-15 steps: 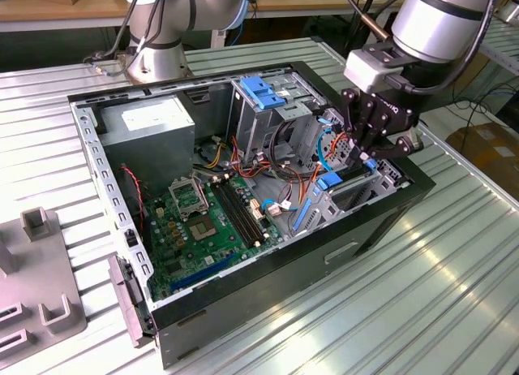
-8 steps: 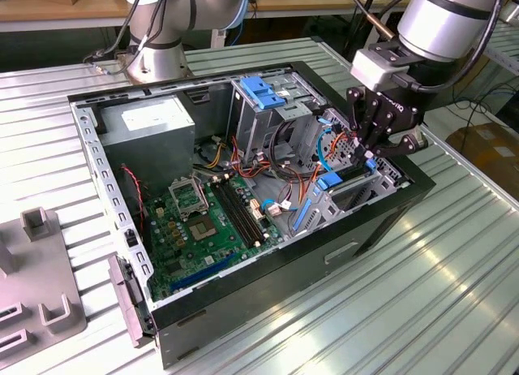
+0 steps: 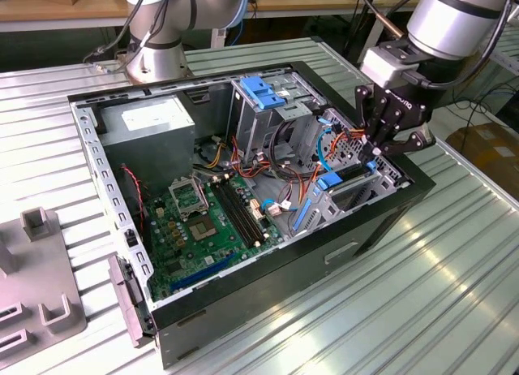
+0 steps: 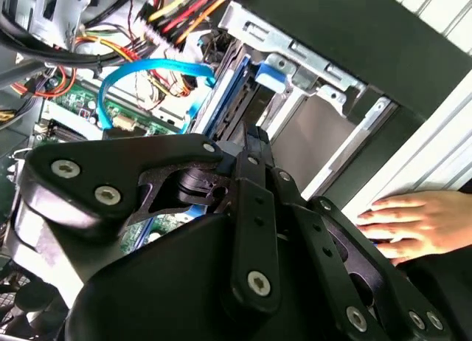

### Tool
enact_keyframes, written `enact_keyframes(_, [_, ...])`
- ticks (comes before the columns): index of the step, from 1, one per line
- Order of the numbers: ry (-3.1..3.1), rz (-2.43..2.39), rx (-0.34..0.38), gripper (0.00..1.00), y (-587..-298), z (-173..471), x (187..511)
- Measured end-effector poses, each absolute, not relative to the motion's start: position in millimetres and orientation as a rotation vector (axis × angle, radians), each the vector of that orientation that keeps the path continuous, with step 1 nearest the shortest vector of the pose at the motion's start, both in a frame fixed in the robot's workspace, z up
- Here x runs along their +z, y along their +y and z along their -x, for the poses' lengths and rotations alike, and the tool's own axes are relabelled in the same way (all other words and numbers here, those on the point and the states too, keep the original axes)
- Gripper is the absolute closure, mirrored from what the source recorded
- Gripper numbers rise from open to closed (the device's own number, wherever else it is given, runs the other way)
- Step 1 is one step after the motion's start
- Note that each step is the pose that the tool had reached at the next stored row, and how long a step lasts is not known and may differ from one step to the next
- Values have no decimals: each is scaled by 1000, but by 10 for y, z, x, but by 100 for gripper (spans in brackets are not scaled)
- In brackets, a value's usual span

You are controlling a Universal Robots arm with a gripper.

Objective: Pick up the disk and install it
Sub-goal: 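Insert the first disk wire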

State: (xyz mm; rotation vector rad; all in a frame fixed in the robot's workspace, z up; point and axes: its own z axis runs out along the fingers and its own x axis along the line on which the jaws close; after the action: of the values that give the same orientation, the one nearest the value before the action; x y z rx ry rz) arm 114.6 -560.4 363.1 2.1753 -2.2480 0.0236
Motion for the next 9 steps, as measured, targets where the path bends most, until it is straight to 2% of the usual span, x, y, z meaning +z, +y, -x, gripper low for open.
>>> enact_keyframes(9, [-2244,-2166,38,89,-5601,-1270,3632])
